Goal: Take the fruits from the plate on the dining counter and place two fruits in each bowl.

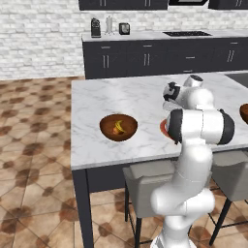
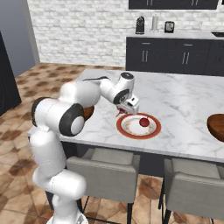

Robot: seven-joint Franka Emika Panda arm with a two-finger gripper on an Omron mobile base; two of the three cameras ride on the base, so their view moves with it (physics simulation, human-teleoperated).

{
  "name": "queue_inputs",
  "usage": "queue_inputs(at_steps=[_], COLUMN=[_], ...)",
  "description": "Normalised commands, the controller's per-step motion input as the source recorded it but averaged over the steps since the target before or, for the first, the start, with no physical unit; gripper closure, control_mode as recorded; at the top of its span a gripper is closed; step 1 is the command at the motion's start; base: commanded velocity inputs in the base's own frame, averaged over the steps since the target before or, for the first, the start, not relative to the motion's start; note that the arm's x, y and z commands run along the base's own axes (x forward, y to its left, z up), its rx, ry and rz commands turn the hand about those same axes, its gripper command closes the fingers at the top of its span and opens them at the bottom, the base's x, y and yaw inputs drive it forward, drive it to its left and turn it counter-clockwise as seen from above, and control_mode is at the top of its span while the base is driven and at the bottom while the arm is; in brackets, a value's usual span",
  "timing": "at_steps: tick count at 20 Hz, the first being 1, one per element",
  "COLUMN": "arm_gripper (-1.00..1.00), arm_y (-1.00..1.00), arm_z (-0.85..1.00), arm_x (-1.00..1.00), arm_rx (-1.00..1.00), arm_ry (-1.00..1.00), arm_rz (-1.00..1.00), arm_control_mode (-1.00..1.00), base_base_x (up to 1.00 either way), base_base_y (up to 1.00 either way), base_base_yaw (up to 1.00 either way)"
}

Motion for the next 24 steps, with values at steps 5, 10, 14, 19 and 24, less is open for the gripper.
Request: queue_inputs(at_steps=[5,10,14,19,24], arm_gripper=[1.00,1.00,1.00,1.00,1.00], arm_y=[0.66,0.54,0.19,0.06,0.10], arm_z=[0.80,0.72,0.38,0.41,0.33], arm_x=[-1.00,-1.00,-1.00,-0.94,-0.61], arm_rx=[-0.08,-0.08,-0.02,0.00,0.00], arm_ry=[-0.14,-0.17,-0.17,-0.09,0.00], arm_rz=[0.29,0.24,0.14,0.06,0.06], arm_control_mode=[-1.00,-1.00,-1.00,-1.00,-1.00], base_base_x=[0.00,0.00,0.00,0.00,0.00], base_base_y=[0.00,0.00,0.00,0.00,0.00], base_base_yaw=[0.00,0.00,0.00,0.00,0.00])
